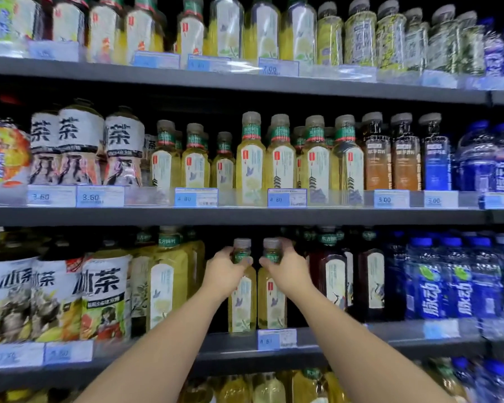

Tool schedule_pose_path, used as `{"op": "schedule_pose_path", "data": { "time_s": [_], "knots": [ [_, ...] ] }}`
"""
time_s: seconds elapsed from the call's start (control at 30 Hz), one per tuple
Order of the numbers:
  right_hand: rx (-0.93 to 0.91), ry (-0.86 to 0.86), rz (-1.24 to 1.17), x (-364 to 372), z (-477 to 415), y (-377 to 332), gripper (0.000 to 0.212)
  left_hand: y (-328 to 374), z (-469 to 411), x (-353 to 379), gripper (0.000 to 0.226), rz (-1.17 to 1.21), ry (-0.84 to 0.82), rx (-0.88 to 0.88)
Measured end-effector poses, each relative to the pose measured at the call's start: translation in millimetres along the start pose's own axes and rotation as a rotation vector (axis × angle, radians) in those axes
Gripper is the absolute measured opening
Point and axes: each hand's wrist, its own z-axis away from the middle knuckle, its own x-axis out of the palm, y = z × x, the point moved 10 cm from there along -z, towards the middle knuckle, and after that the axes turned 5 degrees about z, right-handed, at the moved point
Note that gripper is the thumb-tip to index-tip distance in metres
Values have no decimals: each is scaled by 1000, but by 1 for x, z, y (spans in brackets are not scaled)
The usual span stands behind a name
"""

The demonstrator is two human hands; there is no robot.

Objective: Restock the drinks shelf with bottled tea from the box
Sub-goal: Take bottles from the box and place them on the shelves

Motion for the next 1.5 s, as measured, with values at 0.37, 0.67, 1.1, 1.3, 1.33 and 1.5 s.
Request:
{"op": "schedule_pose_path", "data": {
  "time_s": [0.37,0.67,1.1,1.3,1.33,1.5],
  "knots": [
    [-129,-16,450,21,52,28,74,-31,62,4,64,-443,40,143],
    [-128,-284,611,41,79,29,54,-23,85,-2,43,-529,13,-61],
    [-80,-567,695,75,40,54,65,-49,34,31,34,-490,-87,-165],
    [-90,-467,727,71,49,49,57,-36,54,33,32,-738,-130,-1],
    [-78,-467,733,72,50,51,58,-30,59,35,35,-804,-144,53],
    [-42,-610,771,86,46,60,74,-36,64,50,51,-898,-305,18]
  ]
}}
